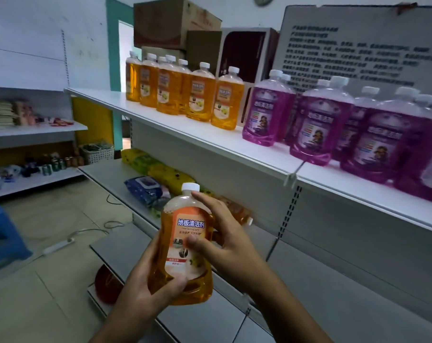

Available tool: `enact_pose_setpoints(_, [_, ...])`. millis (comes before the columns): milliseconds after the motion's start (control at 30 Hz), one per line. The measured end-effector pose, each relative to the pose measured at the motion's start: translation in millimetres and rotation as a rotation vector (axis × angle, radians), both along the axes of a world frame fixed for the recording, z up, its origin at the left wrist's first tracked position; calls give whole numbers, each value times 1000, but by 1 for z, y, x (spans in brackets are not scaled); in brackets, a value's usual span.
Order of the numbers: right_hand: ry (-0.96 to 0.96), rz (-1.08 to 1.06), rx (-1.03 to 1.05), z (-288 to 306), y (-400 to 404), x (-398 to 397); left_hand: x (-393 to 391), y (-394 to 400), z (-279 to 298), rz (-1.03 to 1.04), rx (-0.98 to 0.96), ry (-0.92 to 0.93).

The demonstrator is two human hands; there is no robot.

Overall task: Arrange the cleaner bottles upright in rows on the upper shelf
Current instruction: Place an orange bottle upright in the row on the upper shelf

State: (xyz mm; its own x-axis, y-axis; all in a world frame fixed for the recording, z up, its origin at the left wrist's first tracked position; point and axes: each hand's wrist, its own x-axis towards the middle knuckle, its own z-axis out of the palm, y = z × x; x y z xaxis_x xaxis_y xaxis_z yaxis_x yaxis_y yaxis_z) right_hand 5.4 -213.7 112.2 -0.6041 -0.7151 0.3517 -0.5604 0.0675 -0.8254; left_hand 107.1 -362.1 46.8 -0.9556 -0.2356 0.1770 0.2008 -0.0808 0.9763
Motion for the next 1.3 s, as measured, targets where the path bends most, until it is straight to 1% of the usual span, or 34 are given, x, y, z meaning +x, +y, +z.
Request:
enact_pose_setpoints(100, [-3,18,-33,1,-34,-11,-12,-33,3,7,-11,26])
enact_pose_setpoints(233, [48,11,-93,8,-88,-34,-41,-90,17,7,-53,74])
enact_pose_setpoints(400, [110,-23,-200,44,-150,-79,-98,-157,65,-58,-113,162])
enact_pose_setpoints(533, [217,-74,-268,76,-188,-109,-135,-203,105,-111,-191,243])
enact_pose_setpoints(633, [287,-105,-309,94,-210,-123,-159,-230,126,-160,-230,323])
enact_pose_setpoints(733, [353,-179,-324,109,-224,-130,-179,-245,143,-215,-265,385])
enact_pose_setpoints(833, [427,-251,-296,123,-226,-138,-204,-253,157,-307,-273,444])
enact_pose_setpoints(1000, [450,-348,-186,139,-220,-142,-243,-265,174,-514,-334,495])
enact_pose_setpoints(1067, [460,-396,-121,145,-222,-141,-260,-272,180,-577,-380,494])
enact_pose_setpoints(1133, [542,-503,-18,151,-228,-140,-276,-275,186,-637,-457,500])
enact_pose_setpoints(1200, [610,-594,67,159,-236,-142,-288,-278,190,-686,-484,510])
enact_pose_setpoints(1300, [578,-644,50,168,-246,-148,-303,-286,199,-716,-519,541])
